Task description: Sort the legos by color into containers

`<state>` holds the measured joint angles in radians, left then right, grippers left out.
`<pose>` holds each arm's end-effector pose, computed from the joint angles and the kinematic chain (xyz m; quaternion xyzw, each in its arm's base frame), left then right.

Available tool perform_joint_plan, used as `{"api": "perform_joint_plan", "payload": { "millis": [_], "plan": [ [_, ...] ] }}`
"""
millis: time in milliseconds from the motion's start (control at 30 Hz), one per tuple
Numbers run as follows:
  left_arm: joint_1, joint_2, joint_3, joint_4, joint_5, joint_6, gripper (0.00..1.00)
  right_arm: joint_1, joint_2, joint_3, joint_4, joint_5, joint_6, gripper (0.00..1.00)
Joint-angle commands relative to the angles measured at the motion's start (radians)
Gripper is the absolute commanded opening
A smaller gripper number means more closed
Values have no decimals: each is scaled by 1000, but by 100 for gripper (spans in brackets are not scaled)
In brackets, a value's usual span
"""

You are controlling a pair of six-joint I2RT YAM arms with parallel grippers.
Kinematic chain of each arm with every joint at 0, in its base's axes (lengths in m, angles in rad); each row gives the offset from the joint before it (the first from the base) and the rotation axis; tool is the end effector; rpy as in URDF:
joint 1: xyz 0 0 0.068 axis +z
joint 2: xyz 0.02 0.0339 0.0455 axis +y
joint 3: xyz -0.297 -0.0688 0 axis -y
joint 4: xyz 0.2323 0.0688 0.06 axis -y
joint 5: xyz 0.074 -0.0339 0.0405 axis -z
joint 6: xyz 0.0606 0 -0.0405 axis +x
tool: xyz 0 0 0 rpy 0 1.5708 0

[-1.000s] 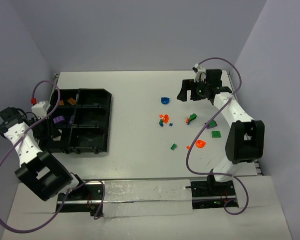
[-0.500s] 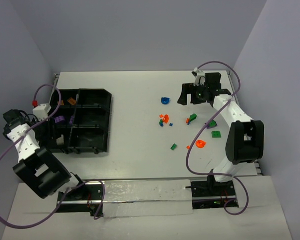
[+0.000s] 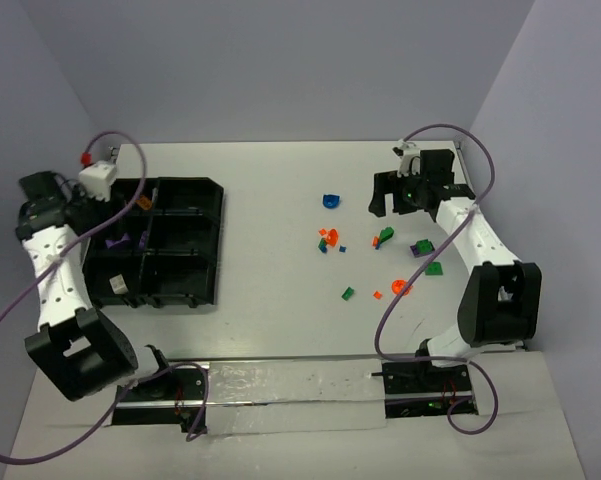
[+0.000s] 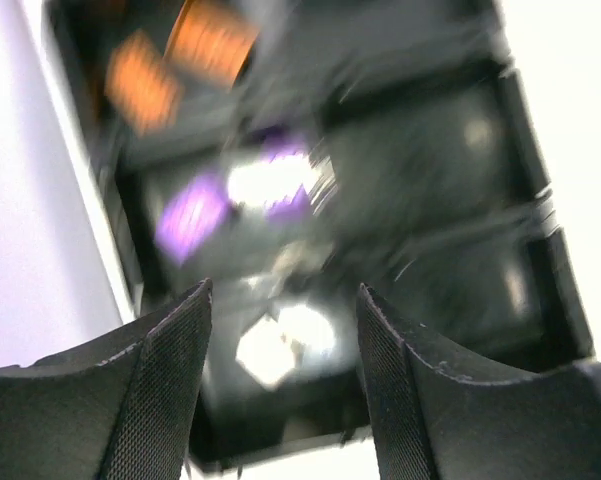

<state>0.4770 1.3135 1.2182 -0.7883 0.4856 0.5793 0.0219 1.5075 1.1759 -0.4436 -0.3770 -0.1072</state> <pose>0.2460 0.0953 0.3397 0.1276 0.9086 -0.0307 0.3965 0.3329 0.0296 0.2998 -0.1309 0.8990 0.1564 0.3875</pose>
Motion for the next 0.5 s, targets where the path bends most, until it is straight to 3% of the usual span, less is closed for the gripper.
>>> {"api": "perform_joint_plan", "payload": {
  "millis": [0, 33, 133, 467],
  "plan": [
    [-254, -93, 7, 187, -131, -123, 66, -50, -72, -11, -137, 173, -20, 96],
    [-372, -95, -5, 261, -196, -155, 67, -60, -89, -29, -188, 234, 14, 96],
    [-460, -68, -3, 302, -243, -217, 68, -81, -142, -79, -218, 284, -17, 95],
    [-523, -21, 6, 364, -223, -279, 67, -148, -15, -65, -273, 341, -212, 84]
  ]
}}
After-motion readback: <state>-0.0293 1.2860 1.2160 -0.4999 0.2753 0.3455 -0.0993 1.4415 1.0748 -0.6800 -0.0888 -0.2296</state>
